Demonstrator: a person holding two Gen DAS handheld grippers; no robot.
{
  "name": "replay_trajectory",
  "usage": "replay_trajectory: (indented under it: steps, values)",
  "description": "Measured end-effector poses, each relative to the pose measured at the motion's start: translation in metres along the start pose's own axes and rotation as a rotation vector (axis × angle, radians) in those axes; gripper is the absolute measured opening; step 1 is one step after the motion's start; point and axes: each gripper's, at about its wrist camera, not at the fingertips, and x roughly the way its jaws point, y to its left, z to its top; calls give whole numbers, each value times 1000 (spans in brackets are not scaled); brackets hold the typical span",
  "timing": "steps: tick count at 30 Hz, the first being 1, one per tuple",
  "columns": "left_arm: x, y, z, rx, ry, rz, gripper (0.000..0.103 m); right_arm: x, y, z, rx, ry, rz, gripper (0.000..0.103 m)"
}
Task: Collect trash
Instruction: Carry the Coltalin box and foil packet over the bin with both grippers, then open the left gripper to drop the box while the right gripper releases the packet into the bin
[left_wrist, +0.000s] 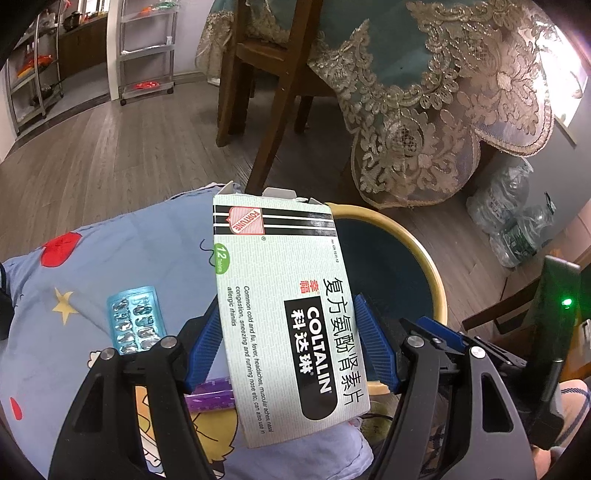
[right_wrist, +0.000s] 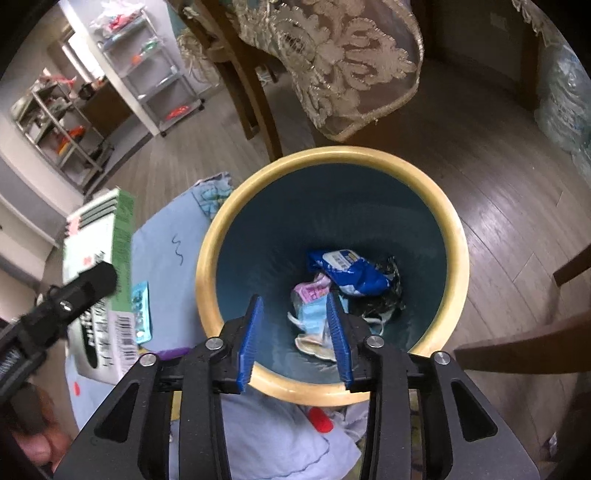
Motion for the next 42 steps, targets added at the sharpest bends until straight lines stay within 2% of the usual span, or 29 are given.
replay_trajectory:
  steps: [7, 10, 14, 16, 21, 29, 34, 42]
  values:
    - [12, -7, 0, 7, 16, -14, 68, -27, -12, 8, 82, -73, -9, 53]
    - [17, -13, 0, 16, 24, -25, 69, -47, -17, 12, 116, -115, -23, 73]
    - [25, -24, -2, 32, 41, -40, 69, -70, -17, 15, 107, -166, -26, 77]
    - [31, -32, -3, 46, 52, -49, 69, -82, -20, 17, 110, -192, -36, 82]
    - [45, -46, -5, 62, 73, -83, 69, -97, -35, 22, 153, -229, -52, 85]
    - [57, -60, -7, 80, 85, -111, 70, -88, -50, 18, 236, -221, -16, 86]
    - [63, -57, -7, 59, 90, -117, 80, -82, -51, 17, 250, -210, -3, 86]
    - [53, -38, -6, 39, 82, -95, 84, -73, -42, 14, 216, -186, 4, 87]
